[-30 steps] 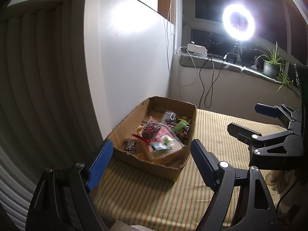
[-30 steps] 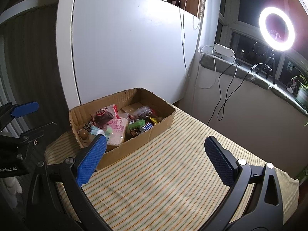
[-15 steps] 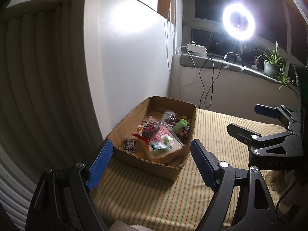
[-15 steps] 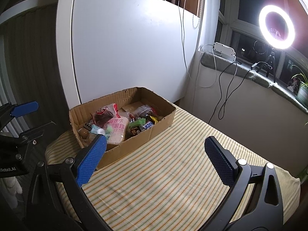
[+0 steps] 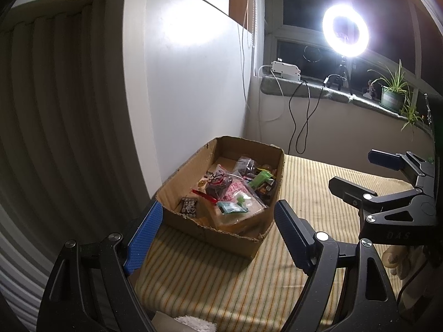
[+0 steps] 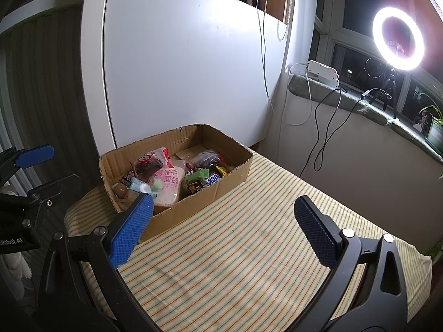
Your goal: Organize snacks
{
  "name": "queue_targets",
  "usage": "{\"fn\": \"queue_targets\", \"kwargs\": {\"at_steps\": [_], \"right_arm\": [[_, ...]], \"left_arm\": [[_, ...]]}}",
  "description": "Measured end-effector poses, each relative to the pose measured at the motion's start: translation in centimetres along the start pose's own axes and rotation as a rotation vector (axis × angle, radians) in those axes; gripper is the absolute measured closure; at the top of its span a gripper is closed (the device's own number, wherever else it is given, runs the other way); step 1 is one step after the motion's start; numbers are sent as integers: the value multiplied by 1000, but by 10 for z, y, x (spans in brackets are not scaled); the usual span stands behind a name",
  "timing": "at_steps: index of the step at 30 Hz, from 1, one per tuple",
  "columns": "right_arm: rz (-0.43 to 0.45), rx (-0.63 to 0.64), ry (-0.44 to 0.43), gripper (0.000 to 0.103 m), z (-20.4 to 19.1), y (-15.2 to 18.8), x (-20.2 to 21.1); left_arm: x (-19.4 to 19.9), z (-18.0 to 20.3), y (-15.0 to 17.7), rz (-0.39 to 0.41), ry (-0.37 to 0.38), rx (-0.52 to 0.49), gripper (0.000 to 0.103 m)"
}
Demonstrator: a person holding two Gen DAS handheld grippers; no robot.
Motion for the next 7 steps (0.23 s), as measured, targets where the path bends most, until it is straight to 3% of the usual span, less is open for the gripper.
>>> {"fn": "queue_targets", "kwargs": {"at_steps": [7], "right_arm": [[-5,-1,3,0,1,4,-2]], "left_arm": [[0,3,3,12,3,-9,20]]}}
Point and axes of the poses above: each gripper's, at about its wrist camera, not at the fingertips, and x roughly against the way its jaws point, z to its right, y to its underside, the point moved 6 cm from there along -x, roughly the way its jaws point, and after that the axes turned 11 degrees about -y, right-handed, at the moved point
